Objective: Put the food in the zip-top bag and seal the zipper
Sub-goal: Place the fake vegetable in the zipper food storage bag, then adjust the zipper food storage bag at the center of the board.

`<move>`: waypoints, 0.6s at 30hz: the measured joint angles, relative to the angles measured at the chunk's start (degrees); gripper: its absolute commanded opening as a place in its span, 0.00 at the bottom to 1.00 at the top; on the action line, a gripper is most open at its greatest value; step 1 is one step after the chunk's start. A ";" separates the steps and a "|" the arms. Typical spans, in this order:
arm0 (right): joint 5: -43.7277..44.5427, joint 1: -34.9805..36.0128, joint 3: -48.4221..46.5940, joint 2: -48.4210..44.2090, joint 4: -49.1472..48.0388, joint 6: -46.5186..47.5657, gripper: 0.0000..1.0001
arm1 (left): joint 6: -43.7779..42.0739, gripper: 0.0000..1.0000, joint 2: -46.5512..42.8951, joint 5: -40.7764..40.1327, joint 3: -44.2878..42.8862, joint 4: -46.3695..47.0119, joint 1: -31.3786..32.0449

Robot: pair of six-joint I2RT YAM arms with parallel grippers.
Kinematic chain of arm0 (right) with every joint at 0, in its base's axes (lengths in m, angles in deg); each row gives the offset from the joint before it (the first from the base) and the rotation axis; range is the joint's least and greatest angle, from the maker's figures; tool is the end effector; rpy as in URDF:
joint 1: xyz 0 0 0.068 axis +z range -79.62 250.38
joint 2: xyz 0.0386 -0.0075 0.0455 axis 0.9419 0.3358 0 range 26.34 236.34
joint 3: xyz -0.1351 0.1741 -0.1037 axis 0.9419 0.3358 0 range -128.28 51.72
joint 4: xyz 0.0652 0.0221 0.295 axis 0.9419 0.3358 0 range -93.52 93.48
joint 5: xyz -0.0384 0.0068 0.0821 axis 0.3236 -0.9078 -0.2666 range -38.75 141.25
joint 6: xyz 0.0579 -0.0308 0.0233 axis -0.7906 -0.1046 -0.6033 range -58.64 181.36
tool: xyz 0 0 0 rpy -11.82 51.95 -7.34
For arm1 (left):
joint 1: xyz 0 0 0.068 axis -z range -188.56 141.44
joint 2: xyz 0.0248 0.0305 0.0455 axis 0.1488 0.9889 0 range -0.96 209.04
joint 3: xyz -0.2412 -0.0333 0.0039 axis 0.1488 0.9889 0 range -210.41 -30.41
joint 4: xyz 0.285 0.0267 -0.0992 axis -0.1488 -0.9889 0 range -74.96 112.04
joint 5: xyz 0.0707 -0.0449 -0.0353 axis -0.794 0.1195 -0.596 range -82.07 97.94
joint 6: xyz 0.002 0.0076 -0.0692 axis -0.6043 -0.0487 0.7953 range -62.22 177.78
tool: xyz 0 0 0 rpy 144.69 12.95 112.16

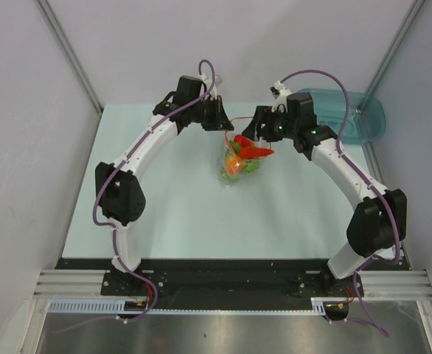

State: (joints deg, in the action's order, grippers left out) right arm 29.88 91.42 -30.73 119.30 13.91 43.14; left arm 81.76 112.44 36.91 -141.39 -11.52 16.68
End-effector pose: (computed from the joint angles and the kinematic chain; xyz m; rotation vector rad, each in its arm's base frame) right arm 0.4022 0.1769 0.2938 -0.2910 2.1005 0.8003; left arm 0.4440 -0.2396 0.3029 0.3254 2.2785 -1.0205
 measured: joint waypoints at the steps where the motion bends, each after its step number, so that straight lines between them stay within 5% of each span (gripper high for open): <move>1: -0.33 -0.57 -0.07 -0.70 -0.07 0.57 0.71 | 0.00 0.05 0.00 0.00 0.04 0.02 0.00; 10: -3.54 -4.85 -0.63 -3.89 8.07 13.44 0.62 | -0.04 0.05 -0.57 0.09 0.72 -0.04 0.00; 18: -0.90 -8.39 -0.70 -5.31 12.74 17.25 0.65 | -0.09 0.05 -0.92 0.20 1.38 -0.04 0.61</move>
State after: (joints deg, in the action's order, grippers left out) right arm 28.99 83.03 -31.43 113.99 26.65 60.39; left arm 81.68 111.53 37.10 -140.01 -11.56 17.29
